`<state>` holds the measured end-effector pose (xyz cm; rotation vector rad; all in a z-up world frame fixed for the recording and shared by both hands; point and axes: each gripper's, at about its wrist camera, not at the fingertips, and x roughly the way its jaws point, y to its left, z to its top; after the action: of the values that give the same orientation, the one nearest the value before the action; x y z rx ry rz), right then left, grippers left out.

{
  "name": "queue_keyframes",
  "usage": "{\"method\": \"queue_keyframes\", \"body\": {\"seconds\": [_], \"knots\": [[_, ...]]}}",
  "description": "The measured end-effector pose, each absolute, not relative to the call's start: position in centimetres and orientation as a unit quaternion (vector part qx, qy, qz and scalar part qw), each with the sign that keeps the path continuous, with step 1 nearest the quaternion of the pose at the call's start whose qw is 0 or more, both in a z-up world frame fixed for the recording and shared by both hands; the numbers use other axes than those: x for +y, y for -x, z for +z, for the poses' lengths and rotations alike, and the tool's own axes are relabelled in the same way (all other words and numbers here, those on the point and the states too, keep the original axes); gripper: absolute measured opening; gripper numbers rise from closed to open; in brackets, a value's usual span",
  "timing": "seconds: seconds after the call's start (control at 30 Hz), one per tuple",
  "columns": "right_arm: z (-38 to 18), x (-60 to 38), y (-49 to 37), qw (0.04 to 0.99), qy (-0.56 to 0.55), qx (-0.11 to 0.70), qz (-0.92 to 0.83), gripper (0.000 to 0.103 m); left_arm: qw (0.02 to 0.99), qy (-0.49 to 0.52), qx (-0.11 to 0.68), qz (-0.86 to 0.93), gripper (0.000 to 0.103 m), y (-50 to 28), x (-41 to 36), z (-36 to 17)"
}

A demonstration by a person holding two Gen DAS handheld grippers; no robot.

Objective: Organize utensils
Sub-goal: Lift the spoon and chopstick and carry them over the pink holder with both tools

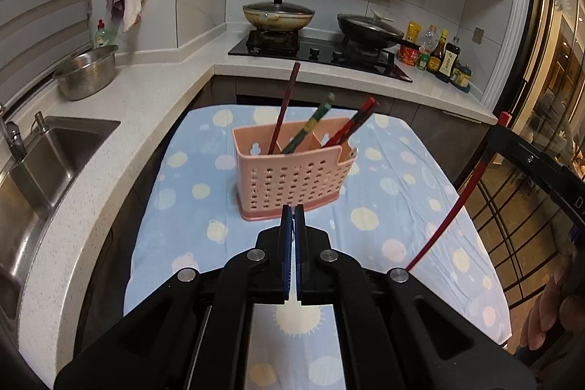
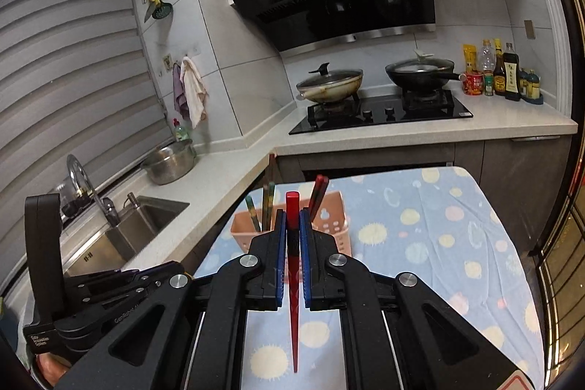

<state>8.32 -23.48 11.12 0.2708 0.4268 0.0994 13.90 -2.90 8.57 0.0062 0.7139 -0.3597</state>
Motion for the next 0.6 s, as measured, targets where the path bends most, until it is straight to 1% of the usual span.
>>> {"method": "queue_keyframes", "body": {"seconds": [0.33,0.5,0.6], "knots": [[17.5,-23.8,-14.0,0.983,-0.125,0.131,0.038,0.007,0.942,0.01,0.289,-0.169,0.001,-19.2,-3.2,15.2],[19.3,-24.0,-17.7,0.985,-0.124,0.113,0.032,0.007,0.944,0.024,0.282,-0.171,0.001,-22.0,-3.4,16.2],[19.4,-24.0,-19.6,0.985,-0.128,0.113,0.028,0.007,0.943,0.029,0.286,-0.169,0.001,-23.6,-3.5,16.2]]}}
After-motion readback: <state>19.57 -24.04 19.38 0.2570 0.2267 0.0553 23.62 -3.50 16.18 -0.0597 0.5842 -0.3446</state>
